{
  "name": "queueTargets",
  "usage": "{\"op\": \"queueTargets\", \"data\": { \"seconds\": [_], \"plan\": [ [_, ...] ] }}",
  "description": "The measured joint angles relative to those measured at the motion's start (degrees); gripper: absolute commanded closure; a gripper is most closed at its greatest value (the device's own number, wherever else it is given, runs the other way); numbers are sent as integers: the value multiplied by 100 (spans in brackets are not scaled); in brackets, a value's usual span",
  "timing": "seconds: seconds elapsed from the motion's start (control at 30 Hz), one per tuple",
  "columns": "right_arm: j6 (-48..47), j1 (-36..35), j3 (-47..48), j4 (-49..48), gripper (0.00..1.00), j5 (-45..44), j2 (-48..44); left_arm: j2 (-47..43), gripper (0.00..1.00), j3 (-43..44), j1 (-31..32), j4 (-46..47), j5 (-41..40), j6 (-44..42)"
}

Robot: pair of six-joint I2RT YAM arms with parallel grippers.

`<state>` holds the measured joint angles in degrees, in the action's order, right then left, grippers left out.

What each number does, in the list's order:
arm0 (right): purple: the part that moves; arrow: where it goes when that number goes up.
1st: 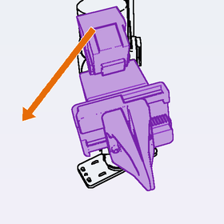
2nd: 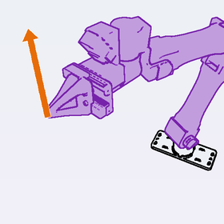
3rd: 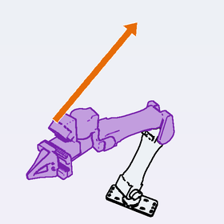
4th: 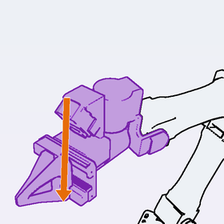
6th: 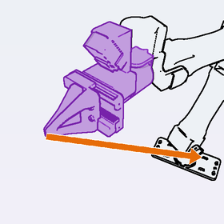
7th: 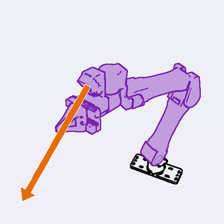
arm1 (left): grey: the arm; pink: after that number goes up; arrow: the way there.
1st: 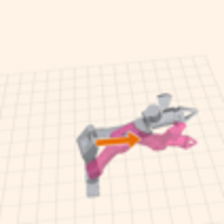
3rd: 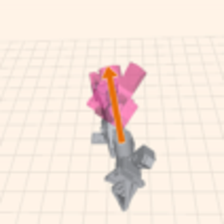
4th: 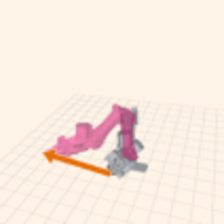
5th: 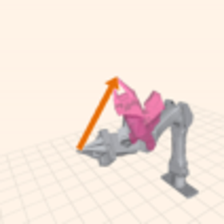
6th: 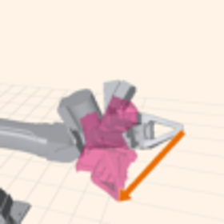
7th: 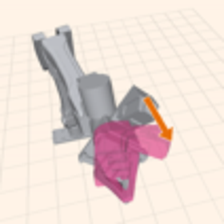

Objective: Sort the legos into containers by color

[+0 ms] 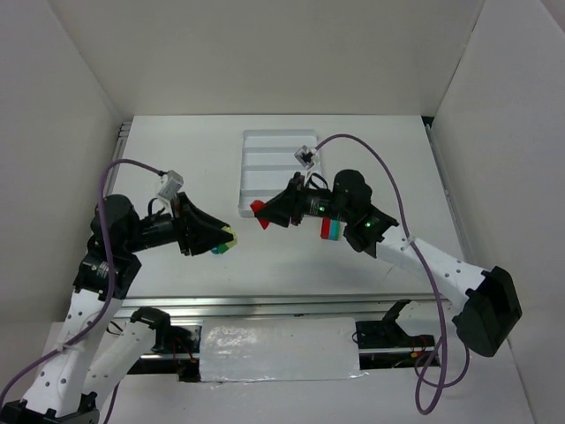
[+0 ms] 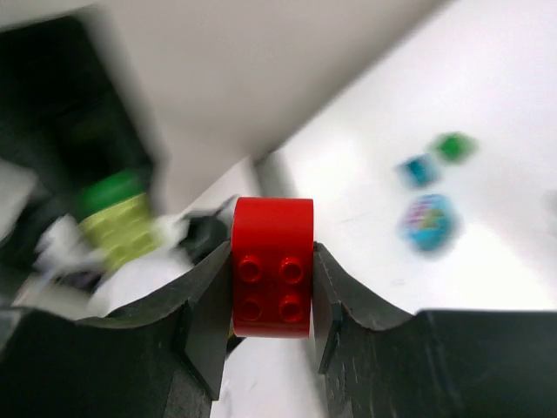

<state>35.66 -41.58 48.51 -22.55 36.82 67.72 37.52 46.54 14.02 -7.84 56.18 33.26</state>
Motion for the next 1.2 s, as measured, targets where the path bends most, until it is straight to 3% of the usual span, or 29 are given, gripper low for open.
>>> {"op": "queueTargets", "data": {
  "seconds": [0.17, 0.33, 0.43, 0.63, 0.83, 0.93, 1.03, 1.13, 1.2],
  "plan": [
    [-402, 455, 1821, 2188, 100, -2218, 1139, 321, 100, 822, 4, -1213, -1674, -763],
    [-625, 988, 3936, 3849, 100, -4076, 3292, 310, 100, 638, 0, -1829, -3154, -929],
    [-717, 1209, 4612, 4527, 100, -4664, 4389, 326, 100, 555, -4, -2063, -3624, -933],
    [-975, 1390, 5399, 5425, 97, -5283, 5584, 326, 100, 542, -4, -2208, -3803, -951],
    [-1185, 1432, 5941, 5519, 74, -5423, 5823, 365, 100, 542, -4, -2221, -3783, -1023],
    [-1266, 1453, 5991, 5517, 72, -5440, 5845, 363, 100, 540, -4, -2218, -3775, -1062],
    [-1311, 1475, 5991, 5519, 61, -5438, 5890, 365, 100, 540, -4, -2221, -3762, -1064],
    [-1346, 1484, 5978, 5517, 41, -5414, 5908, 365, 100, 540, -4, -2218, -3735, -1064],
    [-1392, 1486, 5976, 5497, 40, -5401, 5908, 376, 100, 540, -4, -2218, -3716, -1064]
  ]
}}
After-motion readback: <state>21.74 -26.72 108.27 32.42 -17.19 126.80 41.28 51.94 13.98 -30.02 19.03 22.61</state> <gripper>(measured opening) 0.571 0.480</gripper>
